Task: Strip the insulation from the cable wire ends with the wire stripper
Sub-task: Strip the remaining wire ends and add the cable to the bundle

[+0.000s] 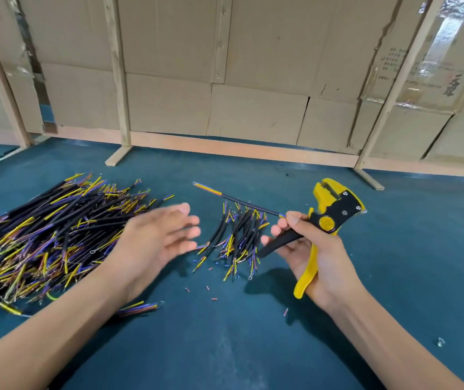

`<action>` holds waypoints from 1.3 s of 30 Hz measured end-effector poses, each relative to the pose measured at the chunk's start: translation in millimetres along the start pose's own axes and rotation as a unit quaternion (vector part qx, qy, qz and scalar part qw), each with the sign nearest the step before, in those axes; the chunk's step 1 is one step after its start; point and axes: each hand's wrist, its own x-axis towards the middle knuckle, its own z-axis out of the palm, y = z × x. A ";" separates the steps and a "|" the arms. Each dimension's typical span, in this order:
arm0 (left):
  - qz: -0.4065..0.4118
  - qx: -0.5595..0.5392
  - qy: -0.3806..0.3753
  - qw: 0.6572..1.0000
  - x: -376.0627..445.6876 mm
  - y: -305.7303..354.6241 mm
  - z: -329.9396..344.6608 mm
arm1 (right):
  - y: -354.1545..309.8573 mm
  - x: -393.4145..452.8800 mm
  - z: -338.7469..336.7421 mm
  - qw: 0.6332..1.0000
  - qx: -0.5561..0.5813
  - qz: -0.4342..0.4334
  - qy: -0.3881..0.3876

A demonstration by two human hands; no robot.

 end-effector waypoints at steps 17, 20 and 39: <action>0.173 0.042 -0.095 0.979 -21.6 11.6 14.4 | 4.6 -23.9 13.2 0.968 -0.102 0.162 -0.164; 0.206 0.131 -0.124 0.962 -29.3 8.4 17.8 | 10.0 -28.4 21.0 0.980 -0.087 0.100 -0.150; 0.189 0.266 -0.204 0.923 -47.4 -1.4 25.5 | 16.6 -37.2 29.5 0.979 -0.182 -0.039 -0.087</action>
